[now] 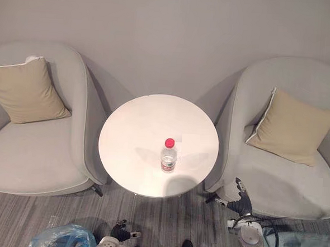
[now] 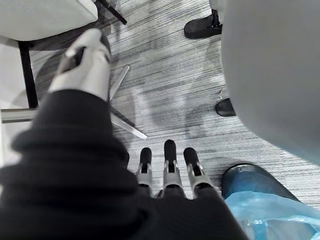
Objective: Gather rubbish on tea table into small bin, then transfer packed bag to large trash can.
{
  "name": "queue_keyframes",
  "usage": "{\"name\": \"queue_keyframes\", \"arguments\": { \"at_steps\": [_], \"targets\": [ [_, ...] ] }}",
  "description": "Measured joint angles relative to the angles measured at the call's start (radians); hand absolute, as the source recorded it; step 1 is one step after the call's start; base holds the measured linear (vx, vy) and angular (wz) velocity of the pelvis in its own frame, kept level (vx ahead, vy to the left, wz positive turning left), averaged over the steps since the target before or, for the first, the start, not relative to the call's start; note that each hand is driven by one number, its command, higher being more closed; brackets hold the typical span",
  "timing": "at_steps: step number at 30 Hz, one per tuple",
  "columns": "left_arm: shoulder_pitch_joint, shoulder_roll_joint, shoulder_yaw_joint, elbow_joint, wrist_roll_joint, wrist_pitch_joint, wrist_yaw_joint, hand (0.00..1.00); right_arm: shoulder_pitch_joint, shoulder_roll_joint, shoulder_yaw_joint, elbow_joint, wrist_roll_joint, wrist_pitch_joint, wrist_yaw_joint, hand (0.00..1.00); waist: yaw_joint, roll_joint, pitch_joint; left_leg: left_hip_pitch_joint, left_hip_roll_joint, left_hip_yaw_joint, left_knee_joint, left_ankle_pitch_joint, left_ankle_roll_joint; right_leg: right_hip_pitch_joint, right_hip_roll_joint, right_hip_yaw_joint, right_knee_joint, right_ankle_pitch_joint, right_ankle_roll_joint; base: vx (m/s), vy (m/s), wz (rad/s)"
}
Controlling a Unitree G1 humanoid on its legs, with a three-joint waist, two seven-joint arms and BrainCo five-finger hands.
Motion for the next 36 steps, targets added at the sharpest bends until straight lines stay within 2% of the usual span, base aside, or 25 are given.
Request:
{"name": "queue_keyframes", "arguments": {
  "at_steps": [9, 15, 21, 24, 31, 36],
  "targets": [
    [0.0, 0.003, 0.001, -0.005, 0.01, -0.009, 0.0, 0.0, -0.098, -0.03, 0.067, 0.0, 0.024, -0.015, 0.009, 0.0, 0.006, -0.003, 0.002, -0.032, -0.002, -0.05, -0.002, 0.013, -0.001, -0.01, -0.002, -0.038, 0.0, -0.004, -0.002, 0.0, 0.007, 0.16],
    [0.0, 0.002, 0.004, -0.015, 0.01, -0.018, 0.0, 0.0, -0.14, -0.031, 0.097, 0.0, 0.058, -0.02, 0.008, 0.0, 0.026, -0.003, 0.004, -0.049, -0.002, -0.082, -0.003, 0.023, -0.006, -0.01, -0.002, -0.062, 0.0, -0.011, -0.004, -0.02, 0.0, 0.15],
    [0.0, -0.003, 0.005, -0.026, 0.01, -0.019, 0.002, 0.0, -0.175, -0.028, 0.131, 0.015, 0.079, -0.021, 0.008, 0.0, 0.035, 0.005, 0.015, -0.05, 0.001, -0.13, -0.038, 0.052, -0.012, -0.012, -0.002, -0.106, 0.016, -0.03, -0.006, -0.01, -0.011, 0.24],
    [0.0, -0.005, 0.005, -0.035, 0.01, -0.019, 0.002, 0.0, -0.184, -0.025, 0.157, 0.021, 0.079, -0.021, 0.009, 0.0, 0.051, 0.005, 0.016, -0.051, 0.004, -0.136, -0.047, 0.055, -0.014, -0.015, -0.002, -0.112, 0.031, -0.042, -0.006, 0.0, 0.003, 0.09],
    [0.0, -0.006, 0.005, -0.04, 0.009, -0.019, 0.002, 0.0, -0.195, 0.009, 0.182, 0.041, 0.079, -0.021, 0.008, 0.0, 0.052, 0.007, 0.021, -0.05, 0.004, -0.161, -0.053, 0.058, -0.014, -0.018, -0.006, -0.126, 0.054, -0.065, -0.005, 0.03, 0.015, 0.12],
    [0.0, -0.007, 0.004, -0.057, 0.009, -0.021, 0.004, 0.0, -0.21, 0.022, 0.182, 0.041, 0.066, -0.021, -0.038, 0.0, 0.055, 0.012, 0.043, -0.051, 0.004, -0.174, -0.053, 0.058, -0.015, -0.022, -0.01, -0.135, 0.078, -0.084, -0.004, 0.0, 0.01, 0.08]
  ]
}}
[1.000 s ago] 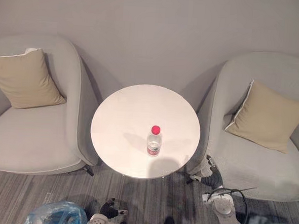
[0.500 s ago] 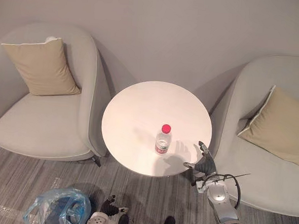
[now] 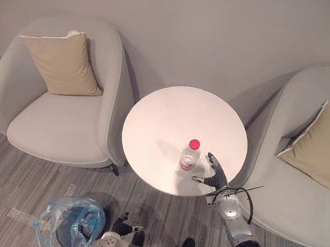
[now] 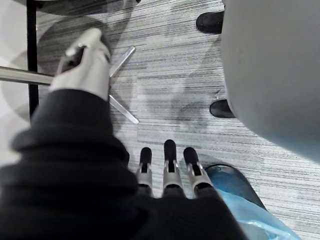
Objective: Gather rubbish on tea table into small bin, then transfer packed bag to large trash can.
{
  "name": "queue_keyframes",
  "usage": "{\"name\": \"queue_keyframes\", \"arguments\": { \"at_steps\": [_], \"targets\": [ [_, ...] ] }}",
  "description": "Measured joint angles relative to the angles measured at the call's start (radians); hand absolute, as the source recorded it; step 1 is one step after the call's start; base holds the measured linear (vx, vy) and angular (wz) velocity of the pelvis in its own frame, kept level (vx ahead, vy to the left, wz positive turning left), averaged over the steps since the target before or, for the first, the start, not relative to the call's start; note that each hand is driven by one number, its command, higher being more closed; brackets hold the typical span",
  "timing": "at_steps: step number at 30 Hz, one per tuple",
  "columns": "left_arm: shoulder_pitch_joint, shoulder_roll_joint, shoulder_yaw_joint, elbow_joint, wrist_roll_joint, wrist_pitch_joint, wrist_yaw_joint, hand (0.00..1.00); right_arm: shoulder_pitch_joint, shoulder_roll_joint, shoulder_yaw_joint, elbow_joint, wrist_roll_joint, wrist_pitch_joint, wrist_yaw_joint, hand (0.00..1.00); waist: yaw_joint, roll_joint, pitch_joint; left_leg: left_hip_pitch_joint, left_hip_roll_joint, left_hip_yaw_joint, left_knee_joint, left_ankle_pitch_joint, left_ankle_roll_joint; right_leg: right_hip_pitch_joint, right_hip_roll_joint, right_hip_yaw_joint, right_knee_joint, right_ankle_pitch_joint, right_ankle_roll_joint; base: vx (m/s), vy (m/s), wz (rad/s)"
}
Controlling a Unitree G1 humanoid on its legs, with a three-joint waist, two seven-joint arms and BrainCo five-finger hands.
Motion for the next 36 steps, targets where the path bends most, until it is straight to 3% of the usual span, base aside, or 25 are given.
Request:
{"name": "queue_keyframes", "arguments": {
  "at_steps": [4, 11, 12, 19, 26, 36],
  "targets": [
    [0.0, 0.0, -0.001, -0.003, -0.011, -0.001, 0.003, 0.0, -0.017, 0.019, -0.005, 0.0, -0.01, 0.001, -0.05, 0.0, 0.003, 0.002, 0.002, -0.019, 0.001, -0.007, 0.001, 0.002, -0.003, -0.019, -0.001, -0.002, 0.012, -0.005, -0.001, -0.01, 0.011, 0.05],
    [0.0, -0.004, -0.001, -0.011, -0.041, -0.001, 0.007, 0.0, -0.078, 0.03, -0.003, 0.009, -0.004, 0.007, -0.07, 0.0, 0.021, 0.01, 0.01, -0.033, 0.001, -0.02, 0.003, 0.004, -0.007, -0.029, -0.002, -0.005, 0.022, -0.014, -0.003, -0.01, 0.015, 0.07],
    [0.0, -0.006, 0.0, -0.016, -0.041, -0.001, 0.008, 0.0, -0.096, 0.03, -0.003, 0.03, 0.018, 0.007, -0.066, 1.0, 0.026, 0.013, 0.013, -0.035, 0.002, -0.026, 0.003, 0.005, -0.008, -0.032, -0.003, -0.007, 0.029, -0.018, -0.005, 0.01, 0.001, 0.09],
    [-0.001, -0.013, 0.0, -0.034, -0.05, -0.002, 0.016, 0.0, -0.177, 0.001, 0.013, 0.116, 0.15, 0.019, -0.017, 1.0, 0.046, 0.021, 0.025, -0.053, 0.003, -0.041, 0.003, 0.01, -0.014, -0.043, -0.004, -0.021, 0.045, -0.029, -0.004, 0.0, 0.005, 0.1],
    [-0.002, -0.012, 0.001, -0.044, -0.05, -0.001, 0.015, 0.0, -0.186, -0.017, 0.038, 0.127, 0.17, 0.028, 0.022, 1.0, 0.048, 0.015, 0.031, -0.065, 0.001, -0.041, 0.021, 0.009, -0.014, -0.045, -0.007, 0.01, 0.056, -0.03, -0.003, 0.01, 0.023, 0.05],
    [0.0, -0.01, 0.004, -0.039, -0.048, 0.006, -0.002, 0.0, 0.017, -0.017, 0.03, -0.141, 0.188, 0.004, 0.093, 1.0, 0.03, 0.01, 0.031, -0.023, 0.0, -0.001, 0.026, 0.009, -0.013, -0.028, -0.012, 0.068, 0.069, -0.032, 0.001, -0.03, 0.022, -0.11]
  ]
}}
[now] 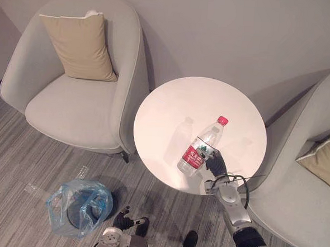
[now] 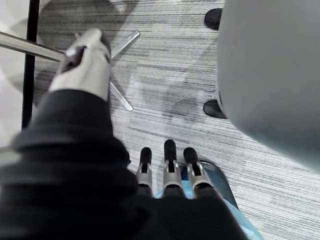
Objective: Gather rubbish on tea table into small bin, then transfer packed bag to large trash can.
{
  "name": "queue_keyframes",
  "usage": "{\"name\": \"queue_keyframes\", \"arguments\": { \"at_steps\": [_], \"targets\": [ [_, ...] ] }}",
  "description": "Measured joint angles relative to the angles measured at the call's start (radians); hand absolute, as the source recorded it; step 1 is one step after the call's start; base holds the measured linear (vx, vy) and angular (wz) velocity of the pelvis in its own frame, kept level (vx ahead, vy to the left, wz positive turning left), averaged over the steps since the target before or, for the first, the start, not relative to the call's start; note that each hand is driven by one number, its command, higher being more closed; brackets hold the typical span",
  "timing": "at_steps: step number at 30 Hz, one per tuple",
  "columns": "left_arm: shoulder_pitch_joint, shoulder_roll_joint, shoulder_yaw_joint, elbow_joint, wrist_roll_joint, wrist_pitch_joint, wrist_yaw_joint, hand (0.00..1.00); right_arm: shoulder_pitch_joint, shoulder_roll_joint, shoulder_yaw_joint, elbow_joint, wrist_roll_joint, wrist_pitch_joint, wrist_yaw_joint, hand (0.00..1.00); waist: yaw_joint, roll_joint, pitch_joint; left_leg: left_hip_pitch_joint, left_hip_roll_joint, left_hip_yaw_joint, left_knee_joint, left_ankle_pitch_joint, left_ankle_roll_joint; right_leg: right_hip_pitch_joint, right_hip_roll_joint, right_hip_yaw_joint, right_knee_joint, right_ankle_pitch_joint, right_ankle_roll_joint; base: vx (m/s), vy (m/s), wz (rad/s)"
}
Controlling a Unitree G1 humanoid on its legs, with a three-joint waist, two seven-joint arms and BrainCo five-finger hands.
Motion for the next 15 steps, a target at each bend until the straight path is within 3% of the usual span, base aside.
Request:
{"name": "queue_keyframes", "arguments": {
  "at_steps": [5, 8, 10, 15],
  "targets": [
    [-0.004, 0.023, -0.073, 0.006, -0.002, 0.012, -0.002, 0.0, 0.076, 0.005, -0.006, -0.072, -0.002, -0.001, 0.032, 1.0, -0.046, -0.009, 0.005, 0.0, -0.03, 0.014, 0.047, -0.021, 0.002, -0.067, -0.061, 0.036, 0.223, -0.114, 0.028, -0.1, 0.01, 0.04],
    [-0.017, 0.028, -0.094, 0.016, -0.002, 0.017, -0.002, 0.0, 0.121, 0.006, -0.043, -0.147, -0.006, -0.004, 0.031, 1.0, -0.062, -0.004, 0.0, -0.057, -0.037, -0.047, 0.078, -0.022, -0.005, -0.085, -0.054, 0.107, 0.254, -0.137, 0.049, -0.1, -0.026, 0.57],
    [-0.025, 0.028, -0.096, 0.019, -0.001, 0.018, -0.002, 0.0, 0.121, 0.007, -0.065, -0.152, -0.02, -0.004, 0.026, 1.0, -0.06, -0.002, 0.0, -0.085, -0.038, -0.081, 0.078, -0.004, -0.017, -0.088, -0.037, 0.157, 0.243, -0.137, 0.049, -0.04, -0.001, 0.6],
    [-0.027, 0.001, -0.078, 0.016, -0.001, 0.018, 0.0, 0.0, 0.106, 0.007, -0.064, -0.17, -0.041, -0.002, 0.008, 1.0, -0.035, 0.02, -0.011, -0.137, -0.027, -0.078, 0.074, 0.065, -0.023, -0.085, -0.023, 0.119, 0.189, -0.116, 0.018, -0.07, -0.021, 0.37]
  ]
}}
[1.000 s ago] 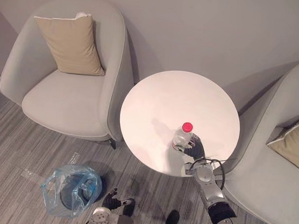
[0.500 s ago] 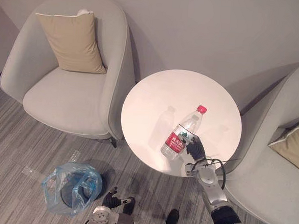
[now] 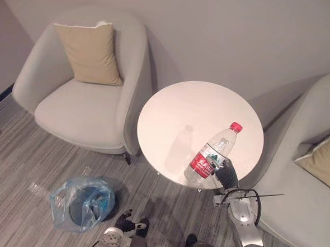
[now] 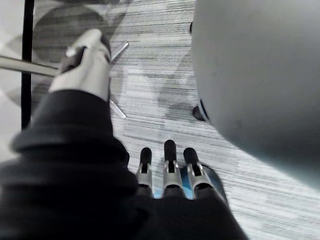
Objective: Gather rubbish on tea table into small bin, then transfer packed bag to large trash can.
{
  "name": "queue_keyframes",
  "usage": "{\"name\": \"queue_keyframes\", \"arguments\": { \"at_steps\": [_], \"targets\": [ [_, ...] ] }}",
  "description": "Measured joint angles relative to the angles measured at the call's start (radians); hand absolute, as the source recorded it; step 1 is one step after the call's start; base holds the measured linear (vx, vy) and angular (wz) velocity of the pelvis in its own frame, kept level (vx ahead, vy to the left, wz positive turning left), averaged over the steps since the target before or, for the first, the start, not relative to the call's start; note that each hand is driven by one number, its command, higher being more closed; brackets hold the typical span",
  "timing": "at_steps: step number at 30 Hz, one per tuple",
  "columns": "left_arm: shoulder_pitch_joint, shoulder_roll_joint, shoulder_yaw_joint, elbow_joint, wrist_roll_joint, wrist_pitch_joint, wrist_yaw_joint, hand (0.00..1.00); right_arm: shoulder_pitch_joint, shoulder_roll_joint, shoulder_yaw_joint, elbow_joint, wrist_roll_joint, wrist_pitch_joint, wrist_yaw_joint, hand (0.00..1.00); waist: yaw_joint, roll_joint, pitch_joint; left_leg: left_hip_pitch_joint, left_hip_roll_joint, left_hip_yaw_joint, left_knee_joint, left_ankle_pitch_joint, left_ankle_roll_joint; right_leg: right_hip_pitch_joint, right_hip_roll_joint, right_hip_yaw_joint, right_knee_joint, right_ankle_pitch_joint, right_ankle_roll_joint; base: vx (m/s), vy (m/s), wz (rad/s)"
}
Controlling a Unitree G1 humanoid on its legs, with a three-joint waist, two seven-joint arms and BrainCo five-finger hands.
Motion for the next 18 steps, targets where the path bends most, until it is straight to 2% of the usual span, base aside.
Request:
{"name": "queue_keyframes", "arguments": {
  "at_steps": [2, 3, 5, 6, 8, 9, 10, 12, 13, 14, 16, 18],
  "targets": [
    [0.004, -0.007, 0.004, -0.008, -0.001, 0.0, 0.0, 0.0, -0.005, 0.004, 0.011, -0.03, 0.001, -0.001, -0.009, 1.0, 0.003, 0.009, -0.003, -0.008, 0.001, 0.042, -0.002, 0.029, -0.004, 0.0, 0.001, -0.014, -0.006, 0.01, -0.009, -0.06, -0.002, 0.31],
    [0.018, -0.008, 0.004, -0.024, -0.001, -0.001, -0.001, 0.0, -0.017, 0.011, 0.027, -0.031, 0.001, -0.001, -0.013, 1.0, 0.001, 0.008, -0.003, -0.014, -0.002, 0.088, -0.007, 0.065, -0.004, 0.0, 0.0, -0.022, -0.005, 0.014, -0.012, -0.11, -0.029, 0.3],
    [0.031, -0.01, 0.003, -0.051, -0.001, -0.001, 0.0, 0.0, -0.024, 0.026, 0.029, -0.031, 0.001, -0.001, -0.016, 1.0, 0.001, 0.007, -0.004, -0.012, -0.013, 0.111, -0.063, 0.164, -0.01, -0.001, -0.013, -0.051, -0.012, 0.026, -0.029, -0.18, -0.032, 0.49],
    [0.036, -0.01, 0.004, -0.064, 0.0, -0.001, 0.0, 0.0, -0.02, 0.039, 0.023, -0.034, 0.002, 0.0, -0.02, 1.0, -0.007, 0.001, -0.008, -0.011, -0.024, 0.118, -0.113, 0.226, -0.02, -0.006, -0.045, -0.102, -0.032, 0.04, -0.045, -0.2, 0.001, 0.7],
    [0.024, -0.021, 0.003, -0.061, -0.001, 0.0, -0.002, 0.0, -0.005, 0.035, -0.001, -0.034, 0.002, 0.007, -0.022, 1.0, -0.018, -0.007, -0.006, -0.067, -0.038, 0.229, 0.116, 0.068, 0.067, 0.0, -0.081, -0.159, -0.033, 0.051, -0.042, -0.16, 0.0, 0.82],
    [0.026, -0.028, 0.001, -0.059, -0.001, -0.001, -0.001, 0.0, 0.01, 0.035, -0.02, -0.034, 0.002, 0.008, -0.026, 1.0, -0.024, -0.009, -0.011, -0.076, -0.032, 0.281, 0.237, -0.019, 0.089, 0.005, -0.1, -0.187, -0.034, 0.056, -0.038, -0.15, 0.01, 0.85],
    [0.029, -0.034, -0.003, -0.056, -0.001, -0.002, -0.001, 0.0, 0.023, 0.032, -0.041, -0.033, 0.002, 0.009, -0.031, 1.0, -0.033, -0.005, -0.013, -0.053, 0.0, 0.341, 0.318, -0.094, 0.095, 0.02, -0.108, -0.215, -0.053, 0.074, -0.03, -0.15, 0.076, 0.75],
    [0.029, -0.039, -0.008, -0.034, 0.0, -0.001, -0.001, 0.0, 0.026, 0.027, -0.066, -0.024, 0.002, 0.009, -0.045, 1.0, -0.045, 0.005, -0.02, -0.006, 0.056, 0.396, 0.315, -0.145, 0.076, 0.029, -0.111, -0.253, -0.072, 0.102, -0.014, -0.1, 0.175, 0.79],
    [0.028, -0.044, -0.013, -0.016, 0.0, 0.001, 0.0, 0.0, 0.024, 0.026, -0.085, -0.007, 0.003, 0.009, -0.052, 1.0, -0.057, 0.024, -0.029, 0.013, 0.068, 0.416, 0.255, -0.158, 0.062, 0.028, -0.104, -0.271, -0.079, 0.112, 0.007, -0.08, 0.206, 0.93],
    [0.029, -0.042, -0.023, -0.016, 0.001, 0.0, 0.0, 0.0, 0.02, 0.032, -0.096, 0.029, 0.003, 0.012, -0.057, 1.0, -0.057, 0.014, -0.032, 0.038, 0.054, 0.425, 0.18, -0.161, 0.059, 0.031, -0.098, -0.263, -0.106, 0.124, 0.029, -0.09, 0.201, 0.78],
    [0.028, -0.022, -0.044, -0.015, 0.002, 0.001, 0.001, 0.0, 0.019, 0.038, -0.093, 0.061, 0.003, 0.019, -0.059, 1.0, -0.056, -0.001, -0.04, 0.049, 0.031, 0.416, 0.108, -0.152, 0.053, 0.035, -0.087, -0.228, -0.155, 0.143, 0.045, -0.09, 0.166, 0.58],
    [0.028, -0.011, -0.05, 0.0, 0.008, 0.0, 0.001, 0.0, 0.017, 0.045, -0.081, 0.101, 0.001, 0.022, -0.055, 1.0, -0.055, -0.005, -0.042, 0.059, -0.016, 0.376, 0.075, -0.121, 0.076, 0.072, -0.091, -0.171, -0.211, 0.179, 0.052, -0.07, 0.151, 0.64]
  ]
}}
